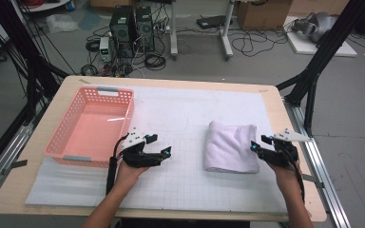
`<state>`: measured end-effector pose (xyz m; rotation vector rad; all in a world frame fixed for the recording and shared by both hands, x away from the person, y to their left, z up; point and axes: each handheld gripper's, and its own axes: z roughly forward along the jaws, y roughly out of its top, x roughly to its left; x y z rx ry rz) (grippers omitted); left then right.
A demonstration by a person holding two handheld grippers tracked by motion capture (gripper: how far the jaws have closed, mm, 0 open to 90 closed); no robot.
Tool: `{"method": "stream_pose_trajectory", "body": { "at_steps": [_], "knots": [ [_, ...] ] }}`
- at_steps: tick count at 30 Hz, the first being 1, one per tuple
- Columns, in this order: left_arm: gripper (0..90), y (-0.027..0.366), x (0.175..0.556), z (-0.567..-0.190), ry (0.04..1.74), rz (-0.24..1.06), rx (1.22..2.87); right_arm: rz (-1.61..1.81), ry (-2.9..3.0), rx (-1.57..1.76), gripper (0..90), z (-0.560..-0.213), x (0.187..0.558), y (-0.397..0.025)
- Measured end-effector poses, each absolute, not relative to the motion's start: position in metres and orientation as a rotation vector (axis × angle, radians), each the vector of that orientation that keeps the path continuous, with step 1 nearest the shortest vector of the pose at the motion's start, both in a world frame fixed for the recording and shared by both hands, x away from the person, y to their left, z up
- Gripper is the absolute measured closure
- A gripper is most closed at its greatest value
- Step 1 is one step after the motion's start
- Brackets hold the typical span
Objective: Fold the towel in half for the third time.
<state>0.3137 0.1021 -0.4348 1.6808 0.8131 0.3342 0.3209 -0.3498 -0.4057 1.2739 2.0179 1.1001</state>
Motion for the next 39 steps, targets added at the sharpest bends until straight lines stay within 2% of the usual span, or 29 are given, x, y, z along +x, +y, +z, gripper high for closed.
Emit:
{"method": "stream_pose_trajectory", "body": {
  "at_steps": [3,5,7,12,18,23,30,39],
  "knots": [
    [22.8,0.102,0.314,-0.435,0.812,0.332,1.682,1.088,1.996,1.397,48.7,-0.413,0.349,-0.343],
    [22.9,0.102,0.314,-0.435,0.812,0.328,1.682,1.052,2.043,1.412,70.8,-0.421,0.363,-0.342],
    [22.9,0.102,0.313,-0.435,0.810,0.327,1.685,0.914,2.036,1.437,73.2,-0.429,0.372,-0.345],
    [22.9,0.104,0.313,-0.434,0.814,0.331,1.681,0.842,1.931,1.472,55.5,-0.423,0.365,-0.349],
    [22.9,0.103,0.314,-0.435,0.819,0.328,1.683,1.068,1.994,1.338,52.8,-0.407,0.323,-0.352],
    [22.9,0.104,0.313,-0.434,0.823,0.333,1.680,1.089,2.151,1.214,49.2,-0.415,0.292,-0.340],
    [22.9,0.106,0.313,-0.433,0.825,0.331,1.669,0.950,2.257,1.135,45.5,-0.431,0.279,-0.345],
    [20.6,0.107,0.313,-0.433,0.814,0.336,1.681,1.120,2.027,1.232,29.7,-0.416,0.272,-0.370]
  ]
}}
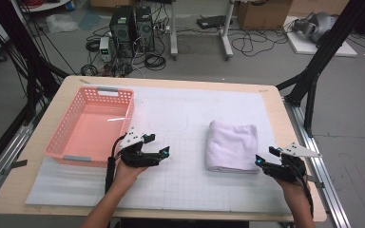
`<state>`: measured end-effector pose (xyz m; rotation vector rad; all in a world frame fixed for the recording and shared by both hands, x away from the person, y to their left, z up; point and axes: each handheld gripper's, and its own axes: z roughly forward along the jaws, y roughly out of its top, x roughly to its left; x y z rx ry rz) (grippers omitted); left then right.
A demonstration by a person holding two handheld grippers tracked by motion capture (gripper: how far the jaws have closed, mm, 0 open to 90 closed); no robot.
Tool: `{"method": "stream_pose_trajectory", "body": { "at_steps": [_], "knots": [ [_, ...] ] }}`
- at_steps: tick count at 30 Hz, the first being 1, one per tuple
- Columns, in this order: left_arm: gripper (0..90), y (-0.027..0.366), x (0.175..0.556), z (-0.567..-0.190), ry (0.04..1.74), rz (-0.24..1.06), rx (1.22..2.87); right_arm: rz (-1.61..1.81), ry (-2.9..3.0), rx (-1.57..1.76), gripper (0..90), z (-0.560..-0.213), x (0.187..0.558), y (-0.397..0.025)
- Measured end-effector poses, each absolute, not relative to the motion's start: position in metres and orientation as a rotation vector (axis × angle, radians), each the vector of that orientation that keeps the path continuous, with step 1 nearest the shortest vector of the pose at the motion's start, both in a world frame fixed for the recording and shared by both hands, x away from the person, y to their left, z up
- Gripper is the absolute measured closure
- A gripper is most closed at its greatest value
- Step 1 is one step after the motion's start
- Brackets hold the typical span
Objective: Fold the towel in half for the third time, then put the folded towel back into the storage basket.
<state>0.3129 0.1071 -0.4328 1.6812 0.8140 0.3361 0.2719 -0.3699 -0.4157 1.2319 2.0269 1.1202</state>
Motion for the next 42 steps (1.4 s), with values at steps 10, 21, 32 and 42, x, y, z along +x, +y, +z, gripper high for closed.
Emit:
{"method": "stream_pose_trajectory", "body": {
  "at_steps": [10,21,32,42],
  "knots": [
    [19.5,0.118,0.314,-0.428,0.823,0.341,1.651,1.081,1.978,1.270,19.4,-0.412,0.275,-0.377],
    [19.5,0.122,0.315,-0.427,0.836,0.353,1.651,1.090,1.978,1.280,18.0,-0.410,0.274,-0.380],
    [19.6,0.116,0.324,-0.430,0.834,0.304,1.686,1.071,1.983,1.282,18.1,-0.411,0.275,-0.381],
    [22.5,0.090,0.346,-0.429,0.847,0.243,1.684,1.059,2.011,1.251,18.4,-0.413,0.276,-0.372]
  ]
}}
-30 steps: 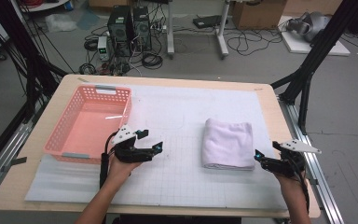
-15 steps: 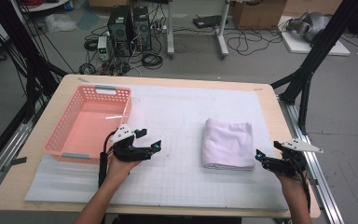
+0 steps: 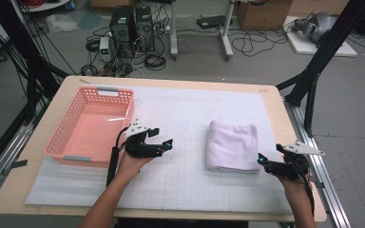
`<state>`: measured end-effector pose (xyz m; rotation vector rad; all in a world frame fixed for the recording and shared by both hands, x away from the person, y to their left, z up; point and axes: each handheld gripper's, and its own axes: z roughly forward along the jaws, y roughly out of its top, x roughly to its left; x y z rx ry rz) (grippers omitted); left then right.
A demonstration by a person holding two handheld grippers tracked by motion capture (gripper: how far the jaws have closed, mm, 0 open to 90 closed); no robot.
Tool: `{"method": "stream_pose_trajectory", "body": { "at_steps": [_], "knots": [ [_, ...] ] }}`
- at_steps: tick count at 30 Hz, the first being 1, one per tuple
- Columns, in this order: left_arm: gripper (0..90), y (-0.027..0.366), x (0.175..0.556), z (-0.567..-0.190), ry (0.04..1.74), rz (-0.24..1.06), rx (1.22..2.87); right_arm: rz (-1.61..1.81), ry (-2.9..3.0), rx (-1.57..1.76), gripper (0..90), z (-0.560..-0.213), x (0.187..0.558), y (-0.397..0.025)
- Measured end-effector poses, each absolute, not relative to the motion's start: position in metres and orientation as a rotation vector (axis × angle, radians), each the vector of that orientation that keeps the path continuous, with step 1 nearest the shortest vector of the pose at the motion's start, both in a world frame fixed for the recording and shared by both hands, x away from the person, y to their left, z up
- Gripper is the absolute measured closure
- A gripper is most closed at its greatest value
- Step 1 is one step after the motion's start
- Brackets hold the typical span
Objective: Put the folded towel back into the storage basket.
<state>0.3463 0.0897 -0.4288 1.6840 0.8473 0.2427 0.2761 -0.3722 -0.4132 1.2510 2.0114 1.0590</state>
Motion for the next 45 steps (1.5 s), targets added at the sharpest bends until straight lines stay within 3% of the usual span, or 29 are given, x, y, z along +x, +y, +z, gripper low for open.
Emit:
{"method": "stream_pose_trajectory", "body": {
  "at_steps": [22,39,42,45],
  "knots": [
    [25.9,-0.032,0.378,-0.442,0.787,0.004,1.842,1.056,2.017,1.244,18.5,-0.414,0.275,-0.373],
    [29.2,-0.061,0.382,-0.453,0.825,-0.039,1.984,1.064,2.026,1.238,18.5,-0.415,0.275,-0.372],
    [34.1,-0.062,0.382,-0.453,0.830,-0.037,1.985,1.063,2.029,1.236,18.4,-0.415,0.275,-0.372],
    [53.1,-0.061,0.383,-0.454,0.852,-0.102,1.962,1.066,2.028,1.237,18.5,-0.415,0.275,-0.371]
  ]
}}
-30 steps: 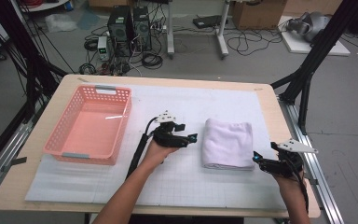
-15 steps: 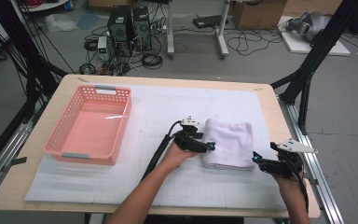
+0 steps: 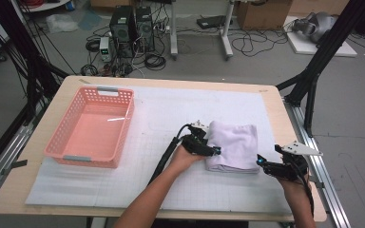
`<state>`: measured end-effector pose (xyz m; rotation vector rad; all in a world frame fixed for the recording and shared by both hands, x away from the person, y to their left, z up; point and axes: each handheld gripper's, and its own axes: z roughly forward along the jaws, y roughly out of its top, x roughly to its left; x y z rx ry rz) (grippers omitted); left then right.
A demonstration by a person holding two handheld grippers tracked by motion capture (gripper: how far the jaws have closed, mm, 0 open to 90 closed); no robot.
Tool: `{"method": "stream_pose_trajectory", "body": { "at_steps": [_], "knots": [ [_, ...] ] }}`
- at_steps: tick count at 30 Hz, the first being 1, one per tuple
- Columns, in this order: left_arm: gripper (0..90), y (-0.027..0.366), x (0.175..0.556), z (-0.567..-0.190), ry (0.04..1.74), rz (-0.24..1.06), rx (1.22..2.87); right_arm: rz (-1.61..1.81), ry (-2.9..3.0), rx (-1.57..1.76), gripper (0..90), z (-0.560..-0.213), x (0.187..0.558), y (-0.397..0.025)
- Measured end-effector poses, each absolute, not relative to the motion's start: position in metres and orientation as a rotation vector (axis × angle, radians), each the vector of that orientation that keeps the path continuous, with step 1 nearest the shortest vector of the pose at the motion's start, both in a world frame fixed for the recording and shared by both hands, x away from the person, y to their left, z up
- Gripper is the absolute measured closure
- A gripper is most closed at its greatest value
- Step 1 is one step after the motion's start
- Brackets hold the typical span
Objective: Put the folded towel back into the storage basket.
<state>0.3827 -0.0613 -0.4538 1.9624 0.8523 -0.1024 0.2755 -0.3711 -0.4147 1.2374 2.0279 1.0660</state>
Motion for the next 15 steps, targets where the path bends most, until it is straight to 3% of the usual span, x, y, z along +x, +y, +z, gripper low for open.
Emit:
{"method": "stream_pose_trajectory", "body": {
  "at_steps": [2,4,15],
  "knots": [
    [67.8,-0.060,0.384,-0.454,0.859,-0.135,1.925,1.065,2.029,1.240,18.5,-0.415,0.275,-0.371],
    [71.7,-0.056,0.385,-0.454,0.856,-0.163,1.907,1.061,2.029,1.242,18.5,-0.414,0.275,-0.372],
    [73.6,-0.014,0.387,-0.444,0.849,-0.190,1.826,1.064,2.025,1.249,18.5,-0.414,0.274,-0.373]
  ]
}}
